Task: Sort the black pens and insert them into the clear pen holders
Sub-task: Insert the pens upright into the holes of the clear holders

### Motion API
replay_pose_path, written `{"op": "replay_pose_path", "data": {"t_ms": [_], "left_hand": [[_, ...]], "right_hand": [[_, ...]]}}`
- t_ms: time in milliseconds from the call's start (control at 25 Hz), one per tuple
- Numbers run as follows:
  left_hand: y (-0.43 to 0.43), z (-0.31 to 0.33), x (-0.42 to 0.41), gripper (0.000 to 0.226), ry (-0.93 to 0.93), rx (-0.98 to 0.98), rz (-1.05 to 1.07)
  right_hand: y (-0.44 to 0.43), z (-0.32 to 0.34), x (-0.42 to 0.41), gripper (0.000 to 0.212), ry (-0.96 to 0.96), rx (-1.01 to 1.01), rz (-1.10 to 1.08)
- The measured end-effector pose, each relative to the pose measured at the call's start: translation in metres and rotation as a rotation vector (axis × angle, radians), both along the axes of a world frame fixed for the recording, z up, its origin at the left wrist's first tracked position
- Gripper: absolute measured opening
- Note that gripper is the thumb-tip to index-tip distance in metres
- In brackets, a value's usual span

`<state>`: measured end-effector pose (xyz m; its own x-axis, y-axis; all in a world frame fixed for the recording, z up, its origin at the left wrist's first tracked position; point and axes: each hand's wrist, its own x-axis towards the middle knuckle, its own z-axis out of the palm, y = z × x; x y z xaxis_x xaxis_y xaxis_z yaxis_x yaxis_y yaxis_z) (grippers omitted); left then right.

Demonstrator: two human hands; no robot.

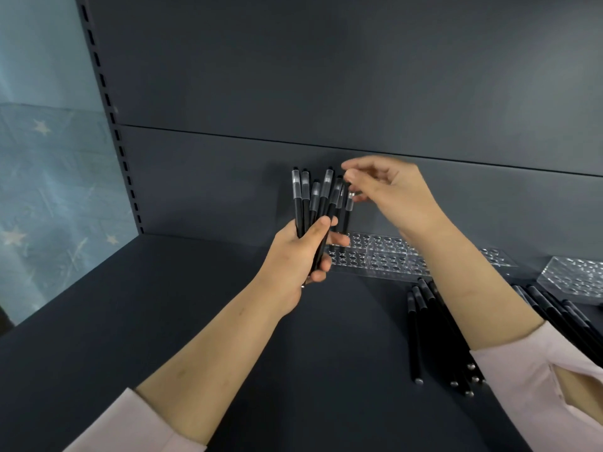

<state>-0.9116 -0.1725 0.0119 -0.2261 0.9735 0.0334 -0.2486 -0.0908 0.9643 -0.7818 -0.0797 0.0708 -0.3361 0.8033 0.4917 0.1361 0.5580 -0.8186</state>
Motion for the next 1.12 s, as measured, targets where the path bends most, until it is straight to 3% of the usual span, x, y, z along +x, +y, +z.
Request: {"op": "replay_pose_path", "data": {"t_ms": [400,520,680,840,1120], "left_hand": [[-0.001,0.0,0.002,0.026,0.032,0.04,-0.05],[0.0,-0.001,0.002,0.022,0.055,-0.001,-0.033],[0.002,-0.007,-0.005,0.019,0.064,-0.071,0.061],[0.006,-0.009,-0.006,0.026,0.001,-0.095,0.089],[0.007,-0.009,-0.005,0.018,-0.008,-0.075,0.09]], "right_hand": [[0.001,-0.005,0.002,0.013,0.153,-0.393,0.147],[0.005,-0.005,0.001,0.008,0.21,-0.412,0.037],[0.023,0.001,0.02,0.017,0.457,-0.177,-0.309],[0.026,0.004,0.038,0.016,0.248,0.2,-0.425],[0.015,-0.009,0.019,0.011,0.054,0.315,-0.354]]}}
